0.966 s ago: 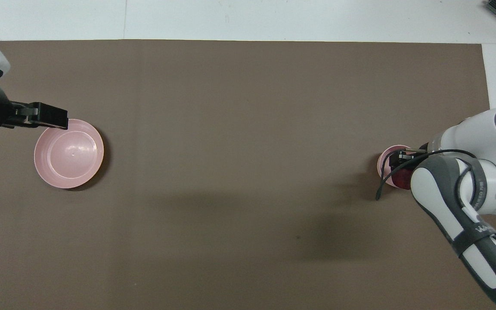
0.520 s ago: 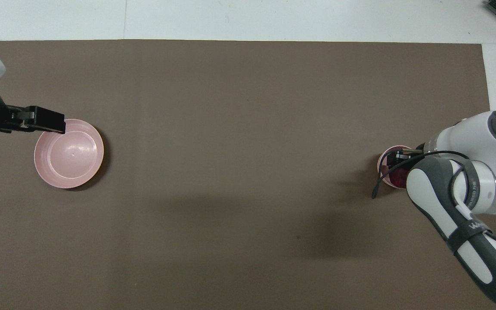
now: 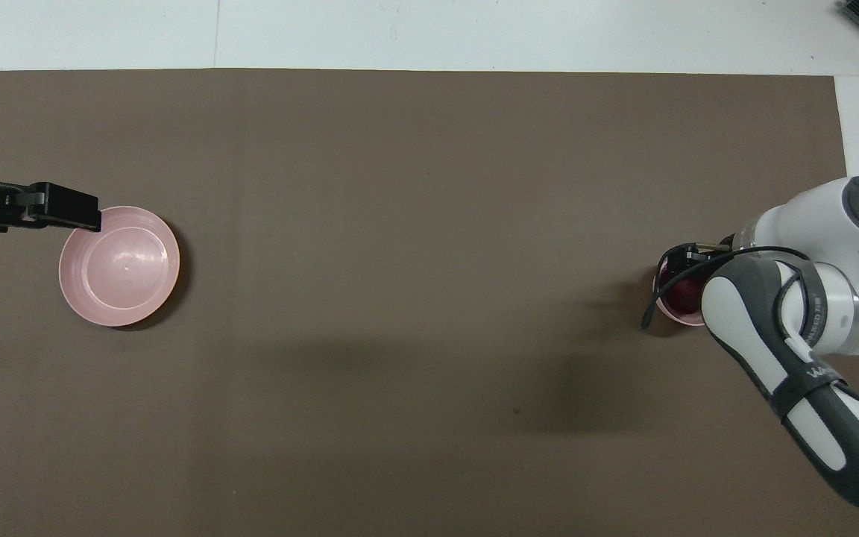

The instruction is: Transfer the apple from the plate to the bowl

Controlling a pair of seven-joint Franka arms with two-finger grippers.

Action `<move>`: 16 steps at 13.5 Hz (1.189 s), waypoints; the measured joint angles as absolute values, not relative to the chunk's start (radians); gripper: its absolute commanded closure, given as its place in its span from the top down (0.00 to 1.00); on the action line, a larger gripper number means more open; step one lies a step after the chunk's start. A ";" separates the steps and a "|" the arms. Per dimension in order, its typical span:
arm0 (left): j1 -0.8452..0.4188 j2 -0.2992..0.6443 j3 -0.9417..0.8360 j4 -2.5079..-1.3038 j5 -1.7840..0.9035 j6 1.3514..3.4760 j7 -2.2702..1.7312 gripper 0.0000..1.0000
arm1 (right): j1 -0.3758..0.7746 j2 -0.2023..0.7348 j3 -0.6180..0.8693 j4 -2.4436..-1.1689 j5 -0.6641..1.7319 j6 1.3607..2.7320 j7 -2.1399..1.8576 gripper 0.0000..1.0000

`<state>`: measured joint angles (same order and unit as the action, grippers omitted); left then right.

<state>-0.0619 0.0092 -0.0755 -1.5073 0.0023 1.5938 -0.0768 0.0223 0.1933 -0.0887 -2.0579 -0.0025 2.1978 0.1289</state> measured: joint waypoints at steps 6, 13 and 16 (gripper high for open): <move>-0.043 0.003 -0.063 -1.507 0.003 1.553 0.032 1.00 | 0.037 0.130 -0.081 -2.018 -0.002 2.110 0.136 1.00; -0.016 -0.002 -0.062 -1.507 0.003 1.533 0.074 1.00 | 0.077 -0.090 -0.076 -1.825 -0.023 1.751 0.148 1.00; -0.016 -0.002 -0.062 -1.507 0.003 1.533 0.074 1.00 | 0.070 -0.118 -0.090 -1.697 -0.024 1.600 0.148 1.00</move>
<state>-0.0156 -0.0021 -0.0617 -1.5073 0.0034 1.5332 0.0741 0.0704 -0.1184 -0.0896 -1.6970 -0.0238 1.5999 0.1478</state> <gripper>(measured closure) 0.000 0.000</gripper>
